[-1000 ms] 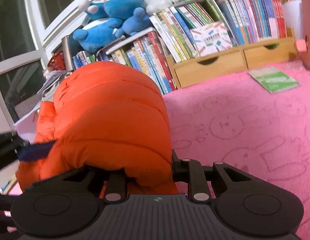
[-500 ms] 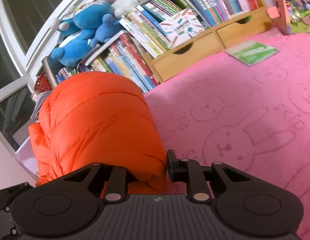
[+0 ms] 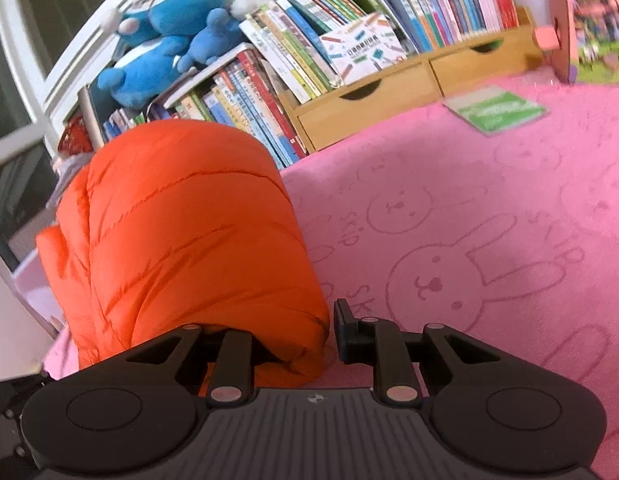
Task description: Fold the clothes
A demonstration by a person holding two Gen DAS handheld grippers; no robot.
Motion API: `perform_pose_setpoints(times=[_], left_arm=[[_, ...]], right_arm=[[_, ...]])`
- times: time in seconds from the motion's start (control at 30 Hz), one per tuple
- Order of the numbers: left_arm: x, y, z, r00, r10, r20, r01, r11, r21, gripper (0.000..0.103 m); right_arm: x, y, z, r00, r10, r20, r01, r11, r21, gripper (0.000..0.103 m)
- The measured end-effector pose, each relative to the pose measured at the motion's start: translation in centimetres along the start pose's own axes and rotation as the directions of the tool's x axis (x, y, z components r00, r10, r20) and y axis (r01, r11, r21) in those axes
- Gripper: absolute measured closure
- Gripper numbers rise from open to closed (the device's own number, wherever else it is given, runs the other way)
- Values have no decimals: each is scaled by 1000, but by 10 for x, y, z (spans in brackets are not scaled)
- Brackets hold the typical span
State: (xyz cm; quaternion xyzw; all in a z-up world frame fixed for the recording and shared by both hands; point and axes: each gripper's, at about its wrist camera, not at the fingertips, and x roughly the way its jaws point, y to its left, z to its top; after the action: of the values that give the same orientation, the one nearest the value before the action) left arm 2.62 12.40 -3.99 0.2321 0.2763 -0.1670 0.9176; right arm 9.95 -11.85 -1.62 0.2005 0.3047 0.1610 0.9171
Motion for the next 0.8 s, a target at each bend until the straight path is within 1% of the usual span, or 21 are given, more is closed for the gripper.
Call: perform_pose_setpoints(times=[0.13, 0.27, 0.3, 0.43, 0.5, 0.6, 0.63, 0.7, 0.8], left_arm=[[0, 0, 0, 1000, -8, 4, 8, 1000, -12, 68], [0, 1, 0, 1000, -18, 10, 18, 1000, -18, 68], [-2, 0, 0, 1000, -14, 16, 14, 1000, -4, 68], [-18, -13, 2, 998, 28, 60, -34, 993, 111, 67], [-26, -19, 2, 995, 47, 83, -60, 984, 167, 66], [-38, -29, 3, 990, 72, 121, -101, 963, 248, 65], [-43, -32, 6, 988, 74, 134, -108, 958, 267, 63], [-53, -39, 16, 983, 54, 174, -103, 953, 285, 63], [-63, -53, 34, 969, 18, 245, -99, 942, 322, 62]], right_arm=[[-6, 3, -4, 1000, -28, -3, 28, 999, -36, 80], [-18, 7, -15, 998, -66, 4, 66, 995, -71, 80], [-21, 8, -17, 997, -74, 8, 75, 994, -81, 80], [-30, 16, -26, 995, -99, 16, 100, 987, -128, 84], [-31, 18, -27, 995, -102, 18, 104, 984, -144, 85], [-31, 17, -27, 995, -98, 19, 99, 984, -145, 85], [-31, 17, -27, 995, -96, 20, 97, 985, -146, 85], [-32, 17, -28, 996, -91, 22, 93, 985, -145, 85], [-32, 16, -28, 996, -83, 22, 85, 987, -139, 85]])
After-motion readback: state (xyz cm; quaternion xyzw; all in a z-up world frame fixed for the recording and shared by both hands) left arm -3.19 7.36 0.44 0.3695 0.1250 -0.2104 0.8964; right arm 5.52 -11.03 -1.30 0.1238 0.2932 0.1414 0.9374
